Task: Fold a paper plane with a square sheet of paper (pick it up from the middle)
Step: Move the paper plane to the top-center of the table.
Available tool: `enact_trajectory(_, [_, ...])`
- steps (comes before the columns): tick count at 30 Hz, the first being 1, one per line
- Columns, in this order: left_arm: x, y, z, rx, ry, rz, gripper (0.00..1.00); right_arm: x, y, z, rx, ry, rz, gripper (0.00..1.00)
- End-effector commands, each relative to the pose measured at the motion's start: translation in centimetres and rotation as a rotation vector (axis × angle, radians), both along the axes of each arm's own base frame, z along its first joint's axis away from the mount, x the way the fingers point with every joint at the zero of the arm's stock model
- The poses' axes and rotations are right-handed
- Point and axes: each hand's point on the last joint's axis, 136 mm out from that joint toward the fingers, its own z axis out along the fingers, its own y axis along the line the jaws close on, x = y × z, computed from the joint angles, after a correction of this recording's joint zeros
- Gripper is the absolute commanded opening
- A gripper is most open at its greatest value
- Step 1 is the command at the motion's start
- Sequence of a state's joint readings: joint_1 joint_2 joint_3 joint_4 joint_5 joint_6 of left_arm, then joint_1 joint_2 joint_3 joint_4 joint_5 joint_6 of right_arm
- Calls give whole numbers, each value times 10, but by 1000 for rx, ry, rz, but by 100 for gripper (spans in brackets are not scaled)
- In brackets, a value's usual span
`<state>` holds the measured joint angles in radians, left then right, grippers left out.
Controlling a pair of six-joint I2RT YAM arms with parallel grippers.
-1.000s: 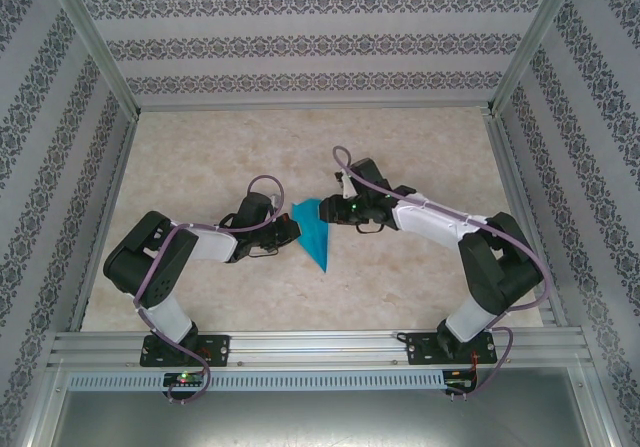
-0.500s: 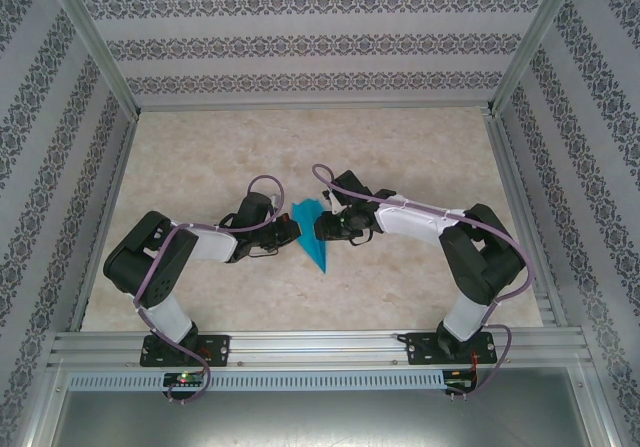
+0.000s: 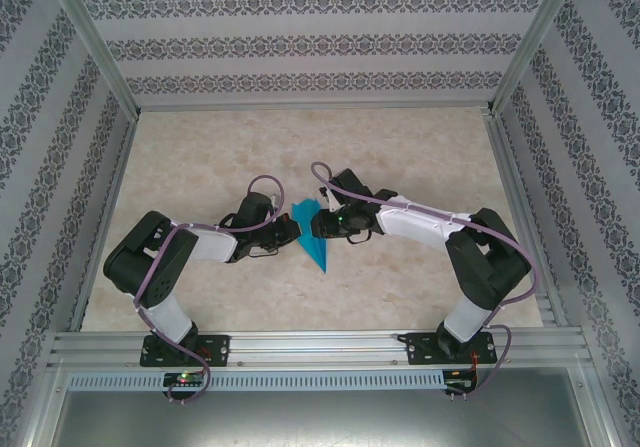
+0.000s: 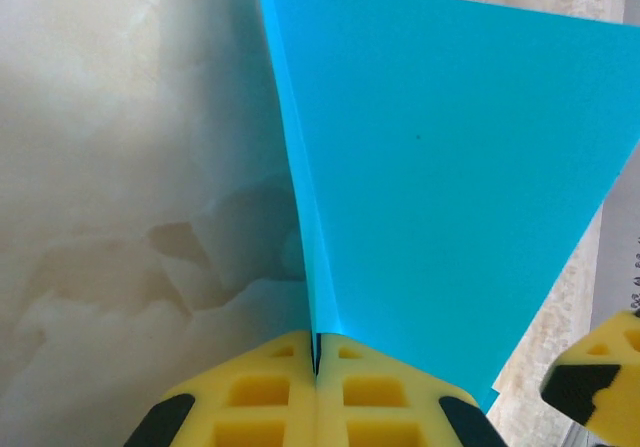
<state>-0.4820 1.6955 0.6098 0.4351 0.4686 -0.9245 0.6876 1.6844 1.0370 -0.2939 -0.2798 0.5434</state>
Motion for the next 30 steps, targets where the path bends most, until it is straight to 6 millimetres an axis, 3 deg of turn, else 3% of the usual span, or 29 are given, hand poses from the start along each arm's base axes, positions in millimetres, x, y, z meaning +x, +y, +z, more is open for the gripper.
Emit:
enact_trajectory(1, [8,-1,6,-28,-20,7,2,1,1,-2,-30,-16,4,36])
enact_trajectory(15, [8,-1,7,-34,-21,11,2,-6,4,-28,-88,76,4,41])
enact_trajectory(26, [9,-4,10,-52,-26,4,3,-20,18,-29,-27,126,39,52])
enact_trajectory(30, [8,-7,13,-71,-28,-4,4,-20,17,-35,-66,128,33,52])
